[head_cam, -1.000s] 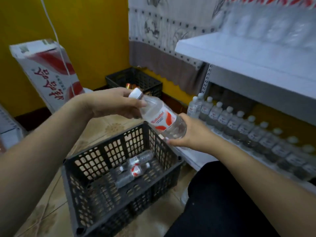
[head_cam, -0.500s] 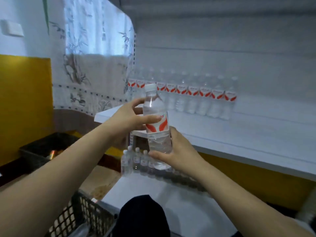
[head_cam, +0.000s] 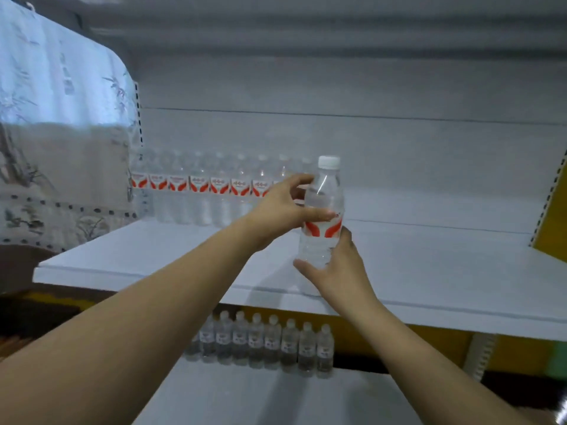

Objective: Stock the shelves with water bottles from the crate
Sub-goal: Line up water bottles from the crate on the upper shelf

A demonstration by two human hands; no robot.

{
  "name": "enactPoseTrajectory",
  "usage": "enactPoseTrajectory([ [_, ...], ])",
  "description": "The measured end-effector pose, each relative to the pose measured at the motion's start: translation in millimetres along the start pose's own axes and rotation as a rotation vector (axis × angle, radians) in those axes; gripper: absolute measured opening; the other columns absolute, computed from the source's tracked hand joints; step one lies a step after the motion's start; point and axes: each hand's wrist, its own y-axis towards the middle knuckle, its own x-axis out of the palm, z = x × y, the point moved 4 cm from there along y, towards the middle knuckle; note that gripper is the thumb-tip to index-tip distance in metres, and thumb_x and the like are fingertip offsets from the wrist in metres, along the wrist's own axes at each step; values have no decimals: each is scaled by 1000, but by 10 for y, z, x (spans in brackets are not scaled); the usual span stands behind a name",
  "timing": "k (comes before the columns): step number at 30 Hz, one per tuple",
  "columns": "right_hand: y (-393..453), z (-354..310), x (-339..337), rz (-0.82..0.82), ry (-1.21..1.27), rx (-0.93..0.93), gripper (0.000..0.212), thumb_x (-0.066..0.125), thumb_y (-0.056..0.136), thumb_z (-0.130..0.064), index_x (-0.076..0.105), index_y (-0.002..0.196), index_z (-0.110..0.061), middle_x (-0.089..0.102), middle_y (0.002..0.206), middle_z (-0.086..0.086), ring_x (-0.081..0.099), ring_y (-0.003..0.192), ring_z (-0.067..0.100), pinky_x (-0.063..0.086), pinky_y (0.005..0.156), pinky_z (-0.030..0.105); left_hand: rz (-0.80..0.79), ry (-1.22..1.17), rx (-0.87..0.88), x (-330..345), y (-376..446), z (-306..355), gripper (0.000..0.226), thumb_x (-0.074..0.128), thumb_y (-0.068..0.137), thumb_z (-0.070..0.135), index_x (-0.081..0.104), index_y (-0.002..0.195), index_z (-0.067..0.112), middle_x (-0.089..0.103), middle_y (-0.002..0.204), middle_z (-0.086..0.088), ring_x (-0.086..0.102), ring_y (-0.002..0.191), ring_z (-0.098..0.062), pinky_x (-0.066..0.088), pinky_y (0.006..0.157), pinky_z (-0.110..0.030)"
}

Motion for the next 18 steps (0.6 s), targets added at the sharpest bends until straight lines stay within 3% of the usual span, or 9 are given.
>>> enactPoseTrajectory([
  [4,406,443,-76,77,9,64,87,82,72,-41,30,139,-26,50,129,-2,55,113,18,47,91,28,-58,-3,-13,314,564,-317,69,86,72,24,51,131,26,65,119,2,66,107,-17,58,89,-37],
  [8,874,863,-100,105,29,105,81,84,71,-34,35,135,-24,52,126,-2,55,111,16,46,89,24,-111,268,77,535,1150,-393,69,80,78,34,47,137,24,61,128,8,61,112,-11,53,86,-23],
  [13,1442,1205,-57,116,39,157,88,87,68,-32,35,138,-21,53,126,0,55,113,18,42,89,23,-239,550,213,709,1840,-355,117,85,73,35,1,155,36,42,149,5,55,122,-18,48,90,-22],
  [18,1868,1422,53,117,1,246,90,86,68,-41,32,139,-25,52,126,2,56,114,22,49,99,38,-154,1037,388,771,2397,-400,110,83,66,53,21,152,24,28,153,-6,34,137,-25,37,109,-38],
])
